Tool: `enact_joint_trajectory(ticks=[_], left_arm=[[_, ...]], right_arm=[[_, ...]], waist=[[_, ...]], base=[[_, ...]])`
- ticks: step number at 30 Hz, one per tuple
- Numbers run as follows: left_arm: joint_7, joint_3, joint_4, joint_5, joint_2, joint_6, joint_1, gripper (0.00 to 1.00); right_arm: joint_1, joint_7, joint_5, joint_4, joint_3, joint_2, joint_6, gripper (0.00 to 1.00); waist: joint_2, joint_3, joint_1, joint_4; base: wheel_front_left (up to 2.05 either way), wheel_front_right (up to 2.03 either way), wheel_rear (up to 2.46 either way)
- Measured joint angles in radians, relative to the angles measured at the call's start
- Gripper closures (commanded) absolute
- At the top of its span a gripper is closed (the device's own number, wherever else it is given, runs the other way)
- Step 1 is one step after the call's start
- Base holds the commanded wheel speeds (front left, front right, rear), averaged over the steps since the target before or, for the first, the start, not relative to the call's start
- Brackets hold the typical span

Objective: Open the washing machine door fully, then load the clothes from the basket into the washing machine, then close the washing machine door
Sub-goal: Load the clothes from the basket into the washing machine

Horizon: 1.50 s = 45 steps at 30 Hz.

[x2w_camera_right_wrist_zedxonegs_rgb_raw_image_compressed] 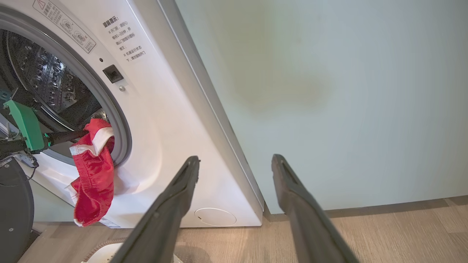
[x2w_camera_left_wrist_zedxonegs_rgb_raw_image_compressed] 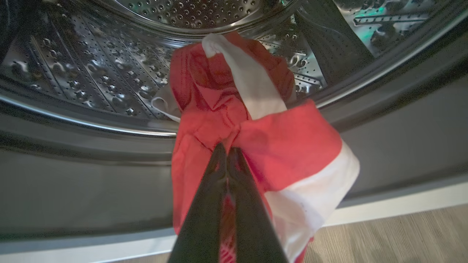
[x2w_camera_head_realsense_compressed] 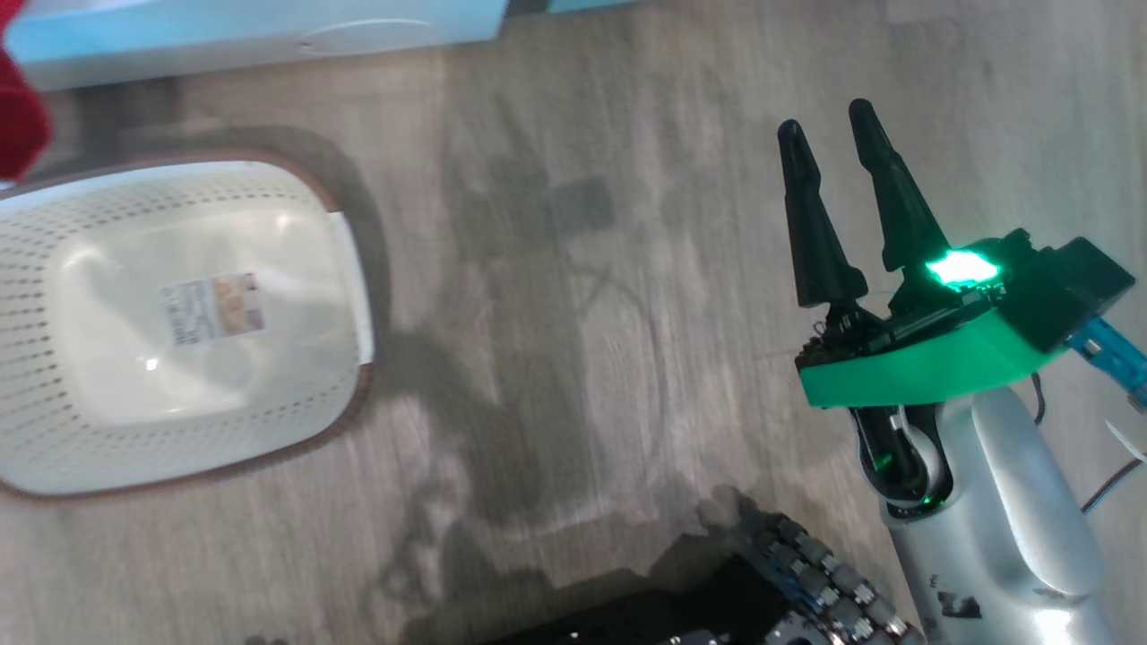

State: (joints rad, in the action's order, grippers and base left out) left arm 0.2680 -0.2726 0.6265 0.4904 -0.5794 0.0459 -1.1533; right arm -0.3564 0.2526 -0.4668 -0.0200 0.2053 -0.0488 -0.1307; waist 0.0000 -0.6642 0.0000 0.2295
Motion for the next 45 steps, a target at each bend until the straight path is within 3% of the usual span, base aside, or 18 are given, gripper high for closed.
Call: enact_joint_trajectory(ticks=[9,16,33,42,43,44,45], left_arm=[[0.111,0.041,-0.036,-0.008,-0.085,-0.073,-0.114,1.0],[0.054,0.067,-0.025,-0.042,-0.126,-0.112,-0.231,1.0],[-0.344,0.084,0.009,-0.134,-0.175,-0.102,-0.498,1.0],[-0.258,0.055,0.143,-0.13,-0.175,-0.08,-0.505,1.0],[-0.255,0.047,0.147,-0.131,-0.175,-0.07,-0.505,0.84],[-0.254,0.045,0.152,-0.129,-0.172,-0.06,-0.503,0.24],[-0.254,0.044,0.157,-0.122,-0.169,-0.055,-0.498,0.0]], right_arm=[[-0.004,0.0,-0.053,0.012,0.032,0.0,0.0,0.0],[-0.033,0.0,-0.084,0.027,0.071,0.001,0.0,0.0],[-0.044,0.0,-0.114,0.074,0.124,0.002,0.0,0.0],[-0.046,0.0,-0.114,0.081,0.123,0.002,0.0,0.0],[-0.046,0.0,-0.114,0.081,0.122,0.002,0.0,0.0],[-0.047,0.0,-0.113,0.081,0.12,0.003,0.0,0.0],[-0.047,0.0,-0.111,0.081,0.117,0.002,0.0,0.0]], waist=[[0.0,-0.064,0.0,0.1],[0.0,-0.125,0.0001,0.172],[0.0,-0.248,0.0001,0.27],[0.0,-0.263,0.0,0.252],[0.0,-0.262,0.0,0.248],[0.0,-0.26,0.0001,0.244],[0.0,-0.258,0.0,0.239]], base=[[0.0,0.0,0.0],[0.0,0.0,0.0],[0.0,0.0,0.0],[0.0,0.0,0.0],[0.0,0.0,0.0],[0.0,0.0,0.0],[0.0,0.0,0.0]])
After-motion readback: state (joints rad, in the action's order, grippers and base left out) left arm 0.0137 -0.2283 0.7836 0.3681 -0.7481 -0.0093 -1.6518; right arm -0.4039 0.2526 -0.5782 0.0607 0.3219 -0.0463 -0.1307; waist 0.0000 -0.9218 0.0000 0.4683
